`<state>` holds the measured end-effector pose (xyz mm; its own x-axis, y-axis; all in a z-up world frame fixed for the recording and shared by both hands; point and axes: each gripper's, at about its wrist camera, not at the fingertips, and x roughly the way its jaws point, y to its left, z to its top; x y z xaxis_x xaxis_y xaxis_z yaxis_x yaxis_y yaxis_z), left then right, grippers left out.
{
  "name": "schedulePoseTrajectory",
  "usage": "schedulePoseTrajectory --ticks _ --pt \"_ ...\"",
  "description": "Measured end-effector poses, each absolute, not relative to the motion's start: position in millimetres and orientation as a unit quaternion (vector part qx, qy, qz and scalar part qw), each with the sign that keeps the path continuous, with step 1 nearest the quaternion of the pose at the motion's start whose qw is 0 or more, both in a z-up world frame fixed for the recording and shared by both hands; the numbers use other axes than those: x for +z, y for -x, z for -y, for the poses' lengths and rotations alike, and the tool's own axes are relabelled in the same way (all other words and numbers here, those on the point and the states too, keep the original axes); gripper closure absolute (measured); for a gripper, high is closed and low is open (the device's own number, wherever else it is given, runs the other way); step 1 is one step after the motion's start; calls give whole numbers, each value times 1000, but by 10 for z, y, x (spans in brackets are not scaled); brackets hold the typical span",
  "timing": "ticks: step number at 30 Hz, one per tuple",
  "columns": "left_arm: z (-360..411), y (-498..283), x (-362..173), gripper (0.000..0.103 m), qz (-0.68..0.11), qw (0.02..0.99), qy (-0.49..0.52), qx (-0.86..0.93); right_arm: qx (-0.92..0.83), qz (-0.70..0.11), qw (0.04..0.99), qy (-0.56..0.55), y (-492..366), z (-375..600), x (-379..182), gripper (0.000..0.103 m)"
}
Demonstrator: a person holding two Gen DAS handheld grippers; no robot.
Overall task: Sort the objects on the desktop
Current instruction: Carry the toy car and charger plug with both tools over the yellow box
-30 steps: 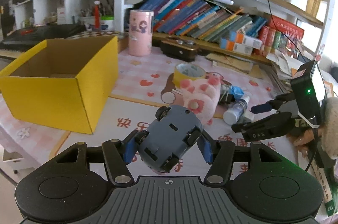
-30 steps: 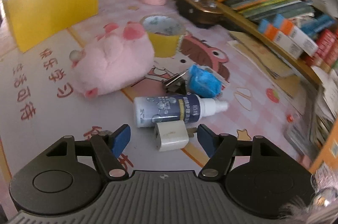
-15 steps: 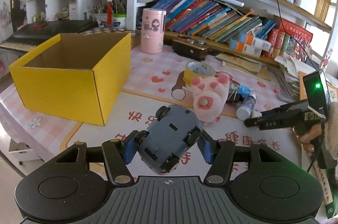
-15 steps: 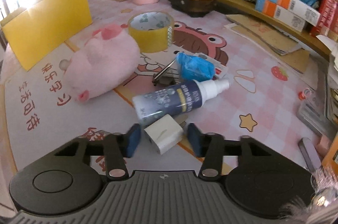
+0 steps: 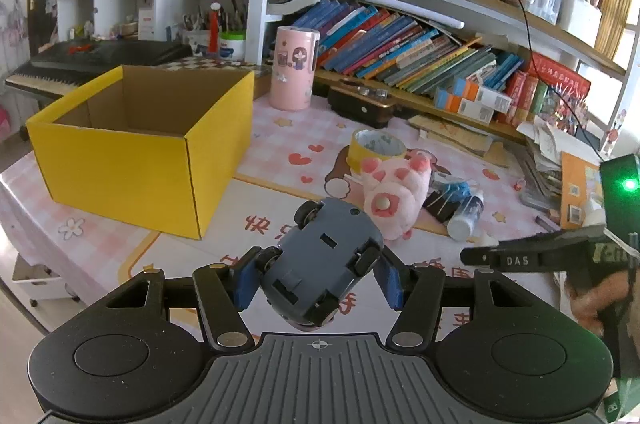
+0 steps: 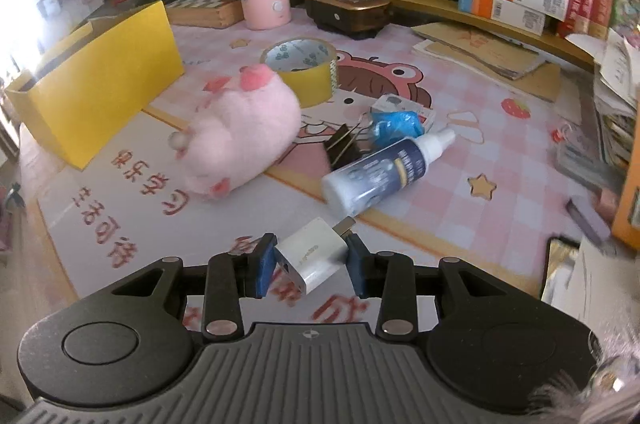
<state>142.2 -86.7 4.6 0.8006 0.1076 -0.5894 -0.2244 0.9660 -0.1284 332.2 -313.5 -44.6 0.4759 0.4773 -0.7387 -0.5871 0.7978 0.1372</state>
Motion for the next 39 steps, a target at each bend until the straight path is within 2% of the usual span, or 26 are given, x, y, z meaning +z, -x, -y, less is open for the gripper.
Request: schedulePoseTrajectory --ticks 9,14,39 --pt "693 -1307 62 44 -306 941 114 83 306 -404 862 24 -2760 2944 -114 69" --pt "578 -1250 85 45 -303 944 111 67 320 -379 867 36 -2411 2770 39 68" --pt "-573 -388 100 44 -313 944 100 5 283 -385 877 43 -1242 1577 61 68"
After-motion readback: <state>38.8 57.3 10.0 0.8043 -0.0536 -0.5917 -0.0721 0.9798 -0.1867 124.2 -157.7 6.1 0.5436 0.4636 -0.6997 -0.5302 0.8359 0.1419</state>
